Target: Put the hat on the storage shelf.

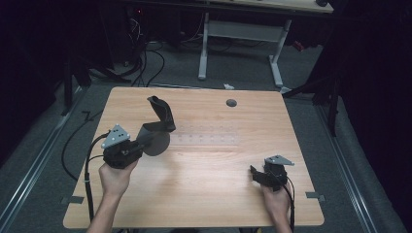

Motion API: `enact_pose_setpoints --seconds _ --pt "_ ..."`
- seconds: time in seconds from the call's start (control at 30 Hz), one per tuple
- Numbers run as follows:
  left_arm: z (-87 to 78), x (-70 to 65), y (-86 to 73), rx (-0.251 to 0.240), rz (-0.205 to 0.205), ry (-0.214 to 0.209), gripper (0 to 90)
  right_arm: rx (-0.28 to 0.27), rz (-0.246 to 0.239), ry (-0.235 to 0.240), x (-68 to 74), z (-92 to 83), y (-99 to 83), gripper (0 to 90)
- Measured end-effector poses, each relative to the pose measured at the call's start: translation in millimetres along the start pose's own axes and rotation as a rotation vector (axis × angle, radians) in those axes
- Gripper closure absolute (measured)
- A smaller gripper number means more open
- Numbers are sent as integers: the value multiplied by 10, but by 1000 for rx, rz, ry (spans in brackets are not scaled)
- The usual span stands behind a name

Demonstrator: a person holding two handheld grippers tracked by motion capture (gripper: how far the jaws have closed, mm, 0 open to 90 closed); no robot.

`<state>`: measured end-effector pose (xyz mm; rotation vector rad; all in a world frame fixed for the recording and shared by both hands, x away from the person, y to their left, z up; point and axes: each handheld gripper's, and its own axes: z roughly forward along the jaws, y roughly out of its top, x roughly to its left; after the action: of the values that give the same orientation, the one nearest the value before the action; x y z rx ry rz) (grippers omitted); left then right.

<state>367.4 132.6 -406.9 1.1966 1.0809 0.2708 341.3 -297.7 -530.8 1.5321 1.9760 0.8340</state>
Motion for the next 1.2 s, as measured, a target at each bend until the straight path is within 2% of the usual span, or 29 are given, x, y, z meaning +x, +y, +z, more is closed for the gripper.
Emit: enact_pose_setpoints --seconds 0.33,0.37,0.43,0.47,0.5,0.53,0.7,0.83,0.87,0.9,1.07,1.2 --pt "254 26 74 -16 34 4 864 -1 -1 2 4 1 -1 346" --pt "235 89 93 57 127 -7 864 -1 -1 2 4 1 -1 345" --pt "237 155 119 115 194 -3 864 -1 -2 2 4 1 -1 345" --pt "251 182 127 129 208 5 864 -1 -2 2 4 1 0 345" --pt "380 88 96 -21 38 25 864 -2 -4 1 3 1 0 345" --pt "418 92 90 -37 29 34 864 0 -4 0 4 0 0 345" --pt "543 153 80 -41 17 52 864 -2 -4 1 4 1 0 344" --pt "618 163 29 -40 49 67 864 -2 -4 1 4 1 -1 344" --pt "644 166 1 -37 76 79 864 -1 -4 1 5 1 -1 343" --pt "660 171 -15 -35 85 85 864 -1 -5 1 5 1 -1 342" --pt "711 181 -46 -52 83 101 864 1 -7 4 8 -1 -1 336" --pt "753 180 -87 -51 104 117 864 1 -7 6 10 -1 -1 336"
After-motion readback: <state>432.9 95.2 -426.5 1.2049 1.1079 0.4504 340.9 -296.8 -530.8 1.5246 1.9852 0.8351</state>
